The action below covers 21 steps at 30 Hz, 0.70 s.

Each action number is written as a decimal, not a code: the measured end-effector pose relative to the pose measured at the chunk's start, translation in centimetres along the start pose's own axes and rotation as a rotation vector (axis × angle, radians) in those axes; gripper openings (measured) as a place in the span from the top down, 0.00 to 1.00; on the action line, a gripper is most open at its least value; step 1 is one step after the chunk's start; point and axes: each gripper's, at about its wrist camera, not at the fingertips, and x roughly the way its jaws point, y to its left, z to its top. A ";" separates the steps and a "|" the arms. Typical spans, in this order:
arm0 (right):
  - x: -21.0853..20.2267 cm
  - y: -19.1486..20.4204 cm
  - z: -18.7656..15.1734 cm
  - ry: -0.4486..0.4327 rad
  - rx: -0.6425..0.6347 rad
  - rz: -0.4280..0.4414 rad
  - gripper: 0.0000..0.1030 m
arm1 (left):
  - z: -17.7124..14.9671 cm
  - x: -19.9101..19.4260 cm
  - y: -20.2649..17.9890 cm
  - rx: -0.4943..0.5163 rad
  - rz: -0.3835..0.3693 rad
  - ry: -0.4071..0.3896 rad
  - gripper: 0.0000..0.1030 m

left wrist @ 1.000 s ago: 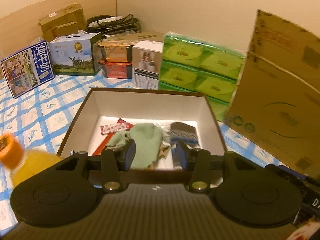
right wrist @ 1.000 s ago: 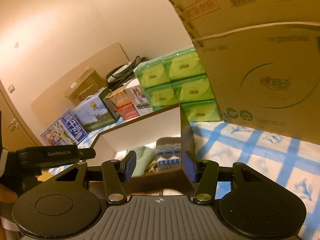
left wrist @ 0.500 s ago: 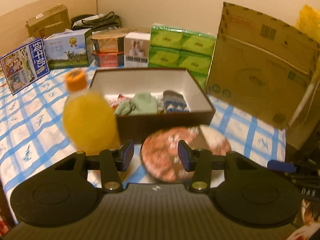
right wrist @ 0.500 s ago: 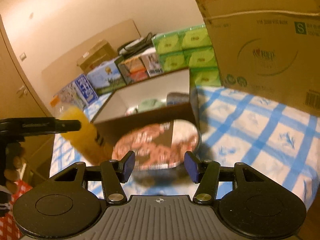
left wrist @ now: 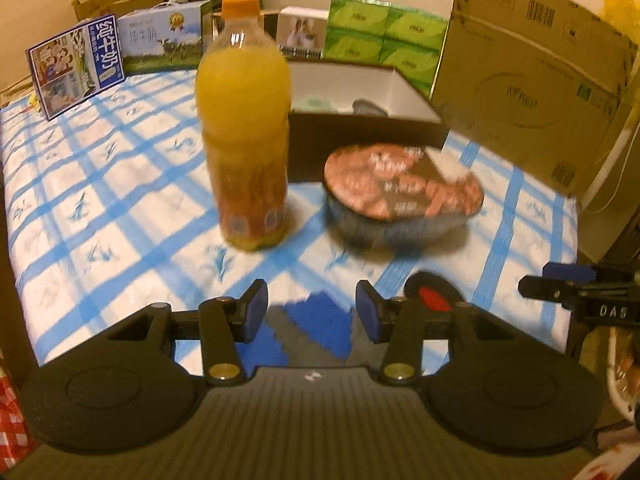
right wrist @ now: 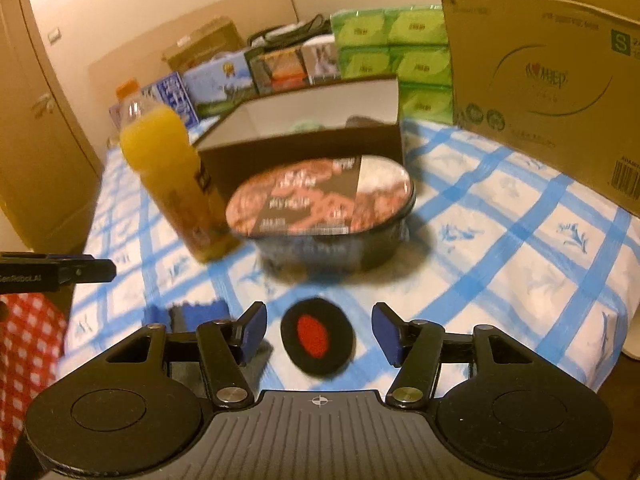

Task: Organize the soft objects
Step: 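Move both tools back from the box to the remaining soft items, then grasp the grey-and-blue cloth with the left tool while the right tool approaches the black-and-red pad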

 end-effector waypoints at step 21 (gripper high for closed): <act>6.8 0.1 -4.4 0.152 -0.123 -0.071 0.33 | -7.1 6.2 -4.3 0.224 -0.122 0.136 0.41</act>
